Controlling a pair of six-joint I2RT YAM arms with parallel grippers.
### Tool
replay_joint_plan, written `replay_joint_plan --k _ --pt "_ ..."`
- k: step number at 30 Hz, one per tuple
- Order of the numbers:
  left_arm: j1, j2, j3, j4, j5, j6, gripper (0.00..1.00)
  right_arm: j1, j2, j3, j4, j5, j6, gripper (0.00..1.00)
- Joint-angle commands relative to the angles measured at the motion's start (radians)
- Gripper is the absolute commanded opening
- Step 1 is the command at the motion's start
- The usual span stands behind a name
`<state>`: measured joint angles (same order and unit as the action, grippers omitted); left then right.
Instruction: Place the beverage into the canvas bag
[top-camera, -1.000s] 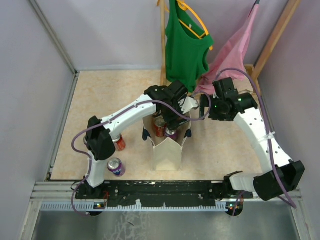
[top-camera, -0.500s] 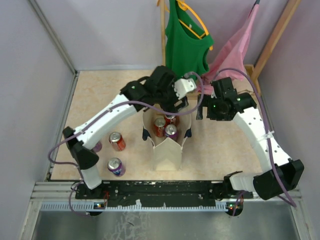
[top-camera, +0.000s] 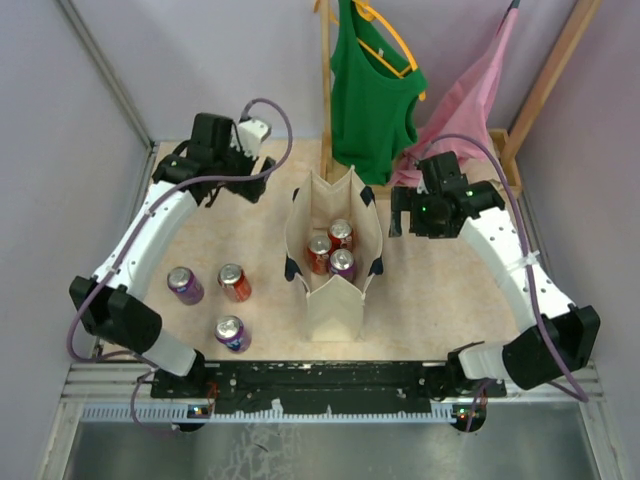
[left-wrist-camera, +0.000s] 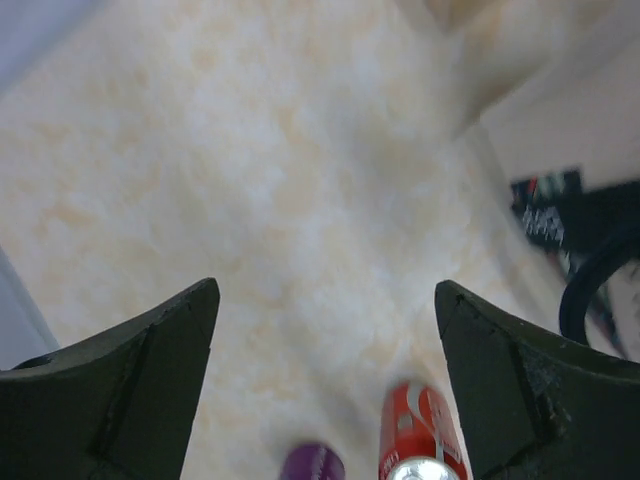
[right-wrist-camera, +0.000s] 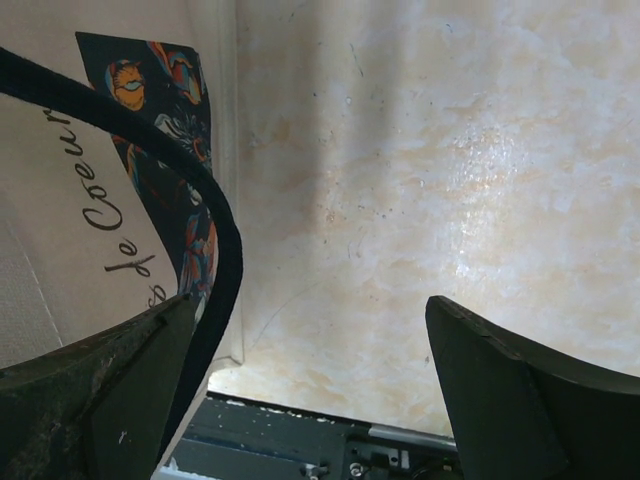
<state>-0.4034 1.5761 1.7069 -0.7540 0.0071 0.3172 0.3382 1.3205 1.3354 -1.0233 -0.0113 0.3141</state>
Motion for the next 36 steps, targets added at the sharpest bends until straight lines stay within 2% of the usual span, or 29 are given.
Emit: replay_joint_plan --k 1,5,9,18,25,27,31,36 --pt "0.058 -0.111 -0.199 -0.147 0.11 -0.032 0.94 0.007 0.009 0.034 0.048 -0.012 -0.022 0.99" --pt "0.063 -0.206 -0.371 -0.227 0.167 -0.03 0.95 0.007 0.008 0.02 0.055 -0.018 -0.017 0.99" --pt "0.065 -0.25 -0.453 -0.283 0.115 -0.024 0.98 0.007 0.005 0.007 0.061 -0.03 -0.018 0.99" --pt "0.067 -0.289 -0.6 -0.267 0.112 -0.013 0.99 0.007 -0.009 -0.013 0.066 -0.039 -0.033 0.99" --pt "0.066 -0.267 -0.686 -0.188 0.059 0.011 0.99 0.007 -0.047 -0.048 0.072 -0.045 -0.036 0.99" --pt "0.066 -0.252 -0.695 -0.17 0.06 0.015 0.96 0.007 -0.055 -0.054 0.071 -0.05 -0.04 0.99" --pt "0.066 -0.241 -0.703 -0.166 0.07 0.022 0.74 0.007 -0.07 -0.06 0.064 -0.044 -0.053 0.99" --pt "0.068 -0.242 -0.713 -0.157 0.069 0.027 0.54 0.007 -0.095 -0.09 0.071 -0.05 -0.056 0.99"
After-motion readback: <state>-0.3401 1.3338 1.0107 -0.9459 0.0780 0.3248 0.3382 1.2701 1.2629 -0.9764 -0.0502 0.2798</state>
